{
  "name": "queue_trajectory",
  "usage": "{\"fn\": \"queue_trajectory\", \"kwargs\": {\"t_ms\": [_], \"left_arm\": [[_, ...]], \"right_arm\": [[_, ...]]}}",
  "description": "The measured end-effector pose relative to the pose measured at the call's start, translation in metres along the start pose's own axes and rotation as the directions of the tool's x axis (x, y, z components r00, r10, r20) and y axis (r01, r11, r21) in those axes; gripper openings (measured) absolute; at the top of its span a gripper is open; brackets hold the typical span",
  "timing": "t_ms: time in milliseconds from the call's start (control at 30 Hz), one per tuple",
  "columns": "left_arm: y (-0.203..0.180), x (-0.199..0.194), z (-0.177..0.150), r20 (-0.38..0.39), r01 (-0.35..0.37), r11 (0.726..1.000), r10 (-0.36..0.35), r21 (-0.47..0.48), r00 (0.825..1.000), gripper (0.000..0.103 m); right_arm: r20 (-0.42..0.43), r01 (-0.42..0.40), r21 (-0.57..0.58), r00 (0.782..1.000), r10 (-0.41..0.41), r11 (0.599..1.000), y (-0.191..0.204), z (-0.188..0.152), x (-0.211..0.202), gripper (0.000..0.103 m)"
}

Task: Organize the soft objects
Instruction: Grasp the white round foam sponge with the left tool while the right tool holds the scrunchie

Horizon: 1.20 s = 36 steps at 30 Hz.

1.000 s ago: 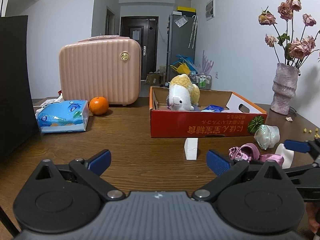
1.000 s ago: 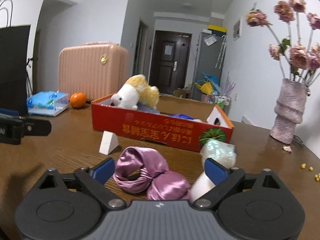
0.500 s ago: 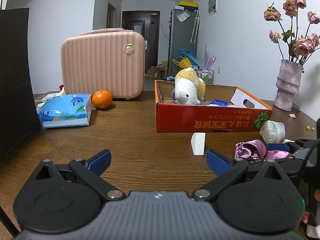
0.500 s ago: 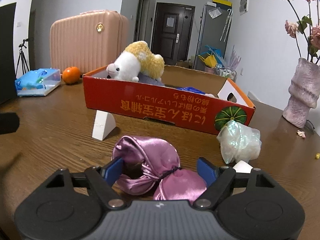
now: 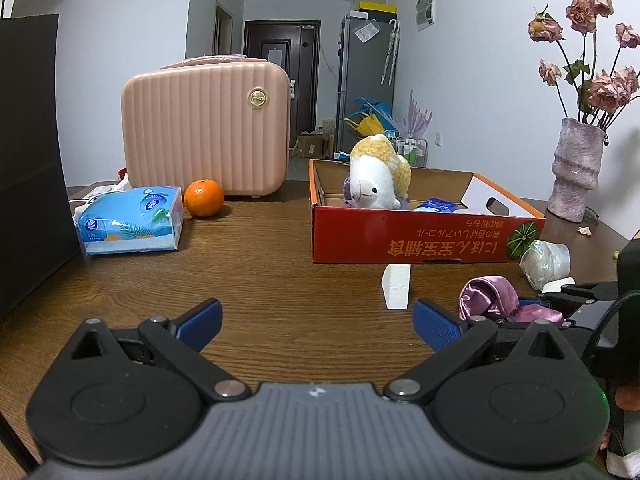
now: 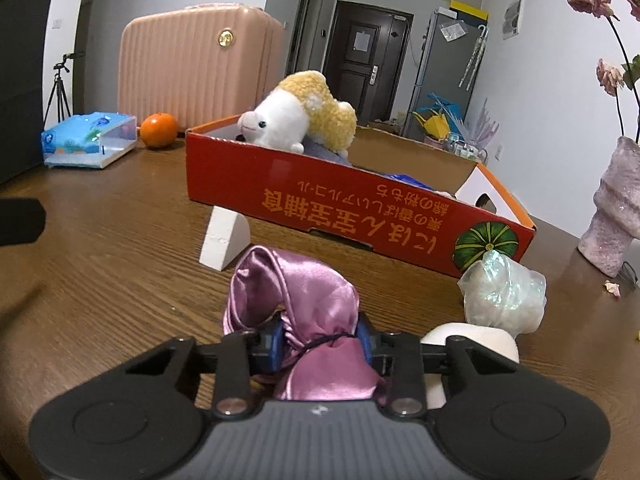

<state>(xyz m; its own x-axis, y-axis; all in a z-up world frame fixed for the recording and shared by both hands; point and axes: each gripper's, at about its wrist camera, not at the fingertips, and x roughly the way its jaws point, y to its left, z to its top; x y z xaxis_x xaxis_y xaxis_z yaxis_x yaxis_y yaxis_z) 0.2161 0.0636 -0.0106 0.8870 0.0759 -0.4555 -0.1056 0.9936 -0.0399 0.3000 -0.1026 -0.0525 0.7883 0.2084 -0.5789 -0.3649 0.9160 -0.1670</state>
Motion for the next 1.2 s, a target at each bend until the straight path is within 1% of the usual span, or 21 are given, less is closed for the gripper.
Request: {"fn": "queue_trajectory", "kwargs": {"t_ms": [167, 333, 500, 633, 967, 1200], "left_arm": [[0.0, 0.0, 0.0, 0.0, -0.001, 1.0, 0.001, 0.0, 1.0, 0.103], [0.0, 0.001, -0.001, -0.005, -0.001, 1.0, 0.001, 0.001, 1.0, 0.103], [0.0, 0.004, -0.002, -0.017, -0.002, 1.0, 0.002, -0.003, 1.0, 0.103], [-0.001, 0.007, -0.002, -0.023, -0.007, 1.0, 0.007, -0.001, 1.0, 0.103], [-0.008, 0.012, -0.003, -0.037, -0.022, 1.0, 0.023, 0.016, 0.999, 0.103], [-0.021, 0.014, -0.003, -0.045, -0.005, 1.0, 0.006, 0.026, 0.999, 0.103]], "right_arm": [[0.035, -0.008, 0.029, 0.999, 0.007, 1.0, -0.004, 0.0, -0.006, 0.029], [0.102, -0.026, 0.094, 0.995, 0.016, 0.995, -0.016, 0.003, -0.02, 0.029], [0.185, -0.054, 0.16, 0.982, 0.024, 0.986, -0.03, 0.005, -0.039, 0.029], [0.226, -0.071, 0.191, 0.974, 0.027, 0.979, -0.037, 0.007, -0.052, 0.029], [0.278, -0.095, 0.223, 0.96, 0.03, 0.97, -0.046, 0.008, -0.067, 0.029], [0.3, -0.104, 0.256, 0.954, 0.023, 0.961, -0.056, 0.007, -0.074, 0.029]]}}
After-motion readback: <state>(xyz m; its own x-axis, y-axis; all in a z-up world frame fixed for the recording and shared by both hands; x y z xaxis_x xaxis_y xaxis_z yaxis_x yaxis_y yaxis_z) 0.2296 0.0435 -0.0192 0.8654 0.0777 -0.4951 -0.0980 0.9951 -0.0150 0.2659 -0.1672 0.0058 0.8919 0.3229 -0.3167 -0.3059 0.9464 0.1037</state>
